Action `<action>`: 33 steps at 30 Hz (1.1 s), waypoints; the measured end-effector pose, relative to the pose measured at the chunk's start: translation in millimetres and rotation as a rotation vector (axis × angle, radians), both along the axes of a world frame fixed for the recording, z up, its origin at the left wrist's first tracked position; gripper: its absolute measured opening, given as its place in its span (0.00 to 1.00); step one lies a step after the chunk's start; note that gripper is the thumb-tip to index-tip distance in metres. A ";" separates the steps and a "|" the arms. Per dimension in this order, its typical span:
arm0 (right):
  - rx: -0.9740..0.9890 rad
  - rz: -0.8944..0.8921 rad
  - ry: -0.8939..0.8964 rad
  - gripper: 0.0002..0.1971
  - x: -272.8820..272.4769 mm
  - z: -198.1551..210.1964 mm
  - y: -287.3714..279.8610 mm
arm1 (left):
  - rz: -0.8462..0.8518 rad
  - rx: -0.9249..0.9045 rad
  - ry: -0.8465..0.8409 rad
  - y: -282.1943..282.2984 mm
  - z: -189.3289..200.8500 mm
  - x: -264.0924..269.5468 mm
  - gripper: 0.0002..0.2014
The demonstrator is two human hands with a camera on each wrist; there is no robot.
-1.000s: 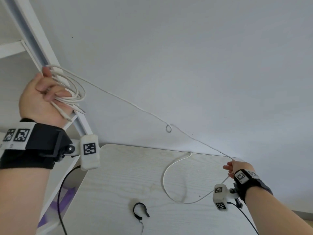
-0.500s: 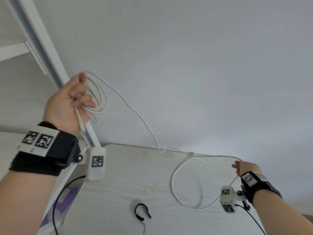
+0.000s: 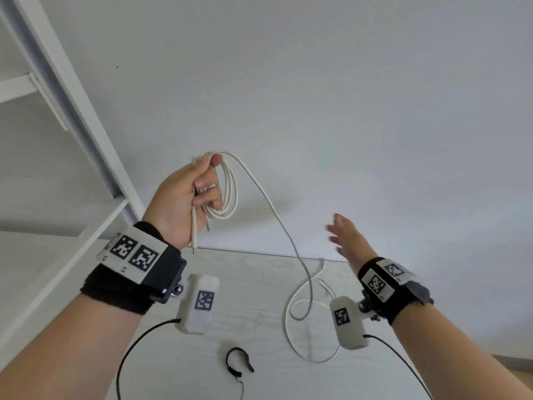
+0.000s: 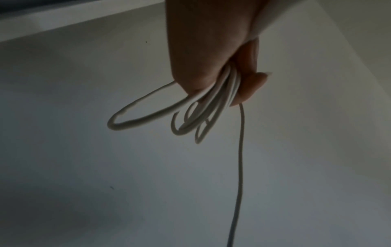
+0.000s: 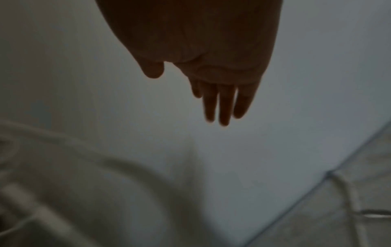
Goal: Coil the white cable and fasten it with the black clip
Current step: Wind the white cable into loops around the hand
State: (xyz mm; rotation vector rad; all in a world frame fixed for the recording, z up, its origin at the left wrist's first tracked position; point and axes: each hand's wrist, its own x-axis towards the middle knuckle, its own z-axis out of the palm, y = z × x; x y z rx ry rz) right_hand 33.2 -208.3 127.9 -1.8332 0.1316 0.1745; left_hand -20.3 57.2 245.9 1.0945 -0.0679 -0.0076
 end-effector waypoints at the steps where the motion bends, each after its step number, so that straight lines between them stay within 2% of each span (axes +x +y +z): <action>1: 0.079 0.110 -0.014 0.23 -10.3 10.3 14.4 | -0.004 -0.002 0.002 -2.9 -0.4 0.6 0.11; 4: 0.135 0.436 -0.040 0.21 -34.7 25.3 47.1 | -0.028 -0.055 0.006 -8.7 2.2 2.5 0.11; 6: 0.239 0.526 -0.038 0.18 -41.0 24.2 55.3 | -0.022 -0.085 0.004 -8.2 5.5 3.9 0.10; 8: 0.347 0.458 -0.081 0.11 -40.7 20.1 52.9 | -0.012 -0.113 0.002 -2.5 7.7 4.7 0.10; 11: 0.362 0.237 -0.152 0.07 -32.8 12.4 40.2 | -0.021 -0.181 0.025 5.6 5.9 3.5 0.09; 16: 0.063 -0.003 -0.186 0.09 -20.1 8.0 33.3 | -0.107 -0.352 0.077 -9.3 -8.0 -3.8 0.11; 19: -0.235 0.121 -0.188 0.09 -25.0 7.3 43.3 | -0.072 -0.362 0.044 -21.3 -13.9 -3.2 0.12; 22: -0.495 0.319 -0.225 0.07 -39.7 10.4 54.6 | -0.101 -0.241 -0.031 -27.6 -14.6 0.1 0.13; 24: -0.583 0.416 -0.261 0.07 -49.6 16.9 60.7 | -0.076 -0.106 -0.043 -31.6 -15.9 0.9 0.12; 29: -0.698 0.621 -0.386 0.10 -70.0 36.8 71.3 | 0.014 0.208 -0.021 -42.8 -29.5 -0.8 0.09; 33: -0.668 0.653 -0.540 0.10 -76.6 46.9 73.6 | 0.023 0.443 -0.016 -48.0 -32.3 -7.5 0.07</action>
